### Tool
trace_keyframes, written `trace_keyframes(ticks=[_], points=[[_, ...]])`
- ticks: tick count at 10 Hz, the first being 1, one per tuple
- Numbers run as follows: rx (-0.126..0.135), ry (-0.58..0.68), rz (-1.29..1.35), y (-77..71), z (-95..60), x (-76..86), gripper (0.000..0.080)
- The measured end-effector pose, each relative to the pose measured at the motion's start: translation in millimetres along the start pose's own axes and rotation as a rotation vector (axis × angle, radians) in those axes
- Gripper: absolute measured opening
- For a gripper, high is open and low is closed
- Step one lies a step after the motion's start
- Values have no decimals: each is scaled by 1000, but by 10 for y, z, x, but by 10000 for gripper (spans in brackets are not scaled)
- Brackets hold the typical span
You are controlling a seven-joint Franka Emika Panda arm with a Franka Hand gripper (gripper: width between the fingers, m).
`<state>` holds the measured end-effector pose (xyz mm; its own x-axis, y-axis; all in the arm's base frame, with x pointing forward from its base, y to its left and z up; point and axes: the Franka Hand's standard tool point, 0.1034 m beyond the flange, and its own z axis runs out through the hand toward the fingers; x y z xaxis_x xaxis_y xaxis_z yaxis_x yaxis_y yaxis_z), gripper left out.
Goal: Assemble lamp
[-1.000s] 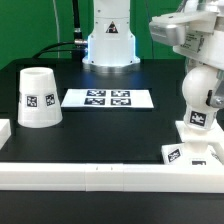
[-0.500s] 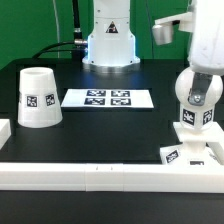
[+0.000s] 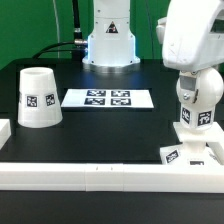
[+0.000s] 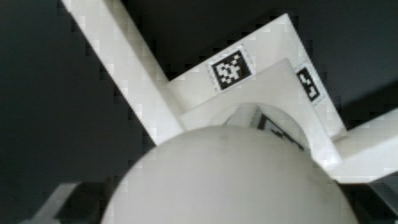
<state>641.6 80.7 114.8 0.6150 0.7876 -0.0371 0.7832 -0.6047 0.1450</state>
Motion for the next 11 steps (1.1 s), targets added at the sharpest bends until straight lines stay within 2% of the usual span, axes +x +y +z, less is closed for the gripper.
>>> trace_keyframes(ticks=[4,11], points=[[1,2,360,30,-12,93,576],[-4,-1,817,84,-5,45,576]])
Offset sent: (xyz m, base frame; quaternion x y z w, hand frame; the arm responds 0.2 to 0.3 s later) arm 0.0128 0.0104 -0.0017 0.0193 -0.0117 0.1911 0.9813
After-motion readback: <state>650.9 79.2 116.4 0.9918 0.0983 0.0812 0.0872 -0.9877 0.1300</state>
